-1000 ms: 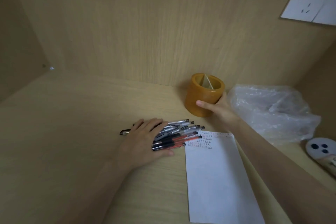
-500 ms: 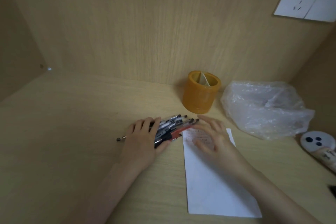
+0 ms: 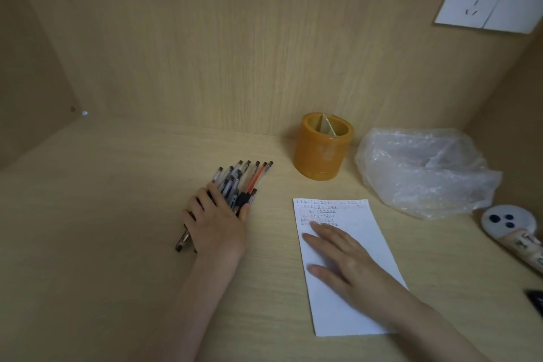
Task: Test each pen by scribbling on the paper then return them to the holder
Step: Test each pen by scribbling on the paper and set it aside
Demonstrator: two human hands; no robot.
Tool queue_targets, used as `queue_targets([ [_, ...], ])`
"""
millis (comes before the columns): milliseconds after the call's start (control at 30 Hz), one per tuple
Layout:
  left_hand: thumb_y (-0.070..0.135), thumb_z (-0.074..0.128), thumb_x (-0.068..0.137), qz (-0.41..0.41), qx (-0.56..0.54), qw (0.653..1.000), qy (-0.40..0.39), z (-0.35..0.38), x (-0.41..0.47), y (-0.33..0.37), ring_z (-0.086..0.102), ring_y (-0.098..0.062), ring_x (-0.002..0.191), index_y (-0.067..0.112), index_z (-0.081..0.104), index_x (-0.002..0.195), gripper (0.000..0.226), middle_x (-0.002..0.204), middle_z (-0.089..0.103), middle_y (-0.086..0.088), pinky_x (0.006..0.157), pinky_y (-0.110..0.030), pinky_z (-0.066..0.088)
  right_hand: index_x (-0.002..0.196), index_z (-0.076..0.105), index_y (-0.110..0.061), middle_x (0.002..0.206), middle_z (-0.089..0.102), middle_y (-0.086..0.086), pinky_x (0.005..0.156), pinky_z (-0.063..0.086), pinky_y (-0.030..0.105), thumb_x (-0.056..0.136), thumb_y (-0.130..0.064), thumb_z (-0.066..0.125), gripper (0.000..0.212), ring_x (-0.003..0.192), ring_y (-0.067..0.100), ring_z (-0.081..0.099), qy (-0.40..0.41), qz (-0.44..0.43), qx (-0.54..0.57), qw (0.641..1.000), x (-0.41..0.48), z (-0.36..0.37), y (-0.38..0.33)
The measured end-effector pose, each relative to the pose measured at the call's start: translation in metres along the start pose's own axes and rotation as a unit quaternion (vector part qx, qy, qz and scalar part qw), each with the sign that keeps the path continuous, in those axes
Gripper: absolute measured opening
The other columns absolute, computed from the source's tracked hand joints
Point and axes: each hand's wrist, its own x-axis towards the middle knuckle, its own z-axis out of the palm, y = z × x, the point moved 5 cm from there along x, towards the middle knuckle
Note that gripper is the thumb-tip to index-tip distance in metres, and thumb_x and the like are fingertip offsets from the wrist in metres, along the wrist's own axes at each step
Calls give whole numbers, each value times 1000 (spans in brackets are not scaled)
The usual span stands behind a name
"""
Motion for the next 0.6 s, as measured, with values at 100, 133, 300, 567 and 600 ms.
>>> queue_targets([
  [100,69,21,85,-11,-34,999,-36,3,2,3,11,-34,138,2,-1,145,93,153,7,-17,110,-49,12,147,22,-40,155,5,-25,115,-2,14,76,-83,8,84,142,-6,-4,-17,-9,22,1000,-2,-3,4],
  [133,70,19,84,-6,-48,998,-43,3,2,4,2,-34,140,4,-5,146,94,154,-1,-16,111,-51,5,147,23,-40,155,6,-25,115,-2,14,77,-82,10,83,142,-7,-3,-19,-11,27,999,-3,-4,5],
  [300,59,19,91,77,-82,993,-38,-11,-5,13,-10,-25,142,16,1,147,73,156,-5,-10,112,-47,-7,145,34,-36,154,18,-20,111,1,8,90,-63,32,61,141,-5,6,24,-30,31,999,3,-14,-3],
  [567,3,53,90,191,-281,938,68,-31,-9,0,50,-27,115,9,62,116,29,119,62,-8,99,-33,35,124,62,-29,91,60,-10,88,36,28,93,-18,55,33,88,15,35,112,-73,45,990,73,-26,-46],
  [600,-1,55,87,193,-285,936,76,-32,-11,-2,54,-27,109,8,66,111,27,112,65,-9,94,-32,37,124,62,-27,95,61,-5,86,36,29,92,-17,57,34,87,14,33,116,-93,25,989,83,-23,-52],
])
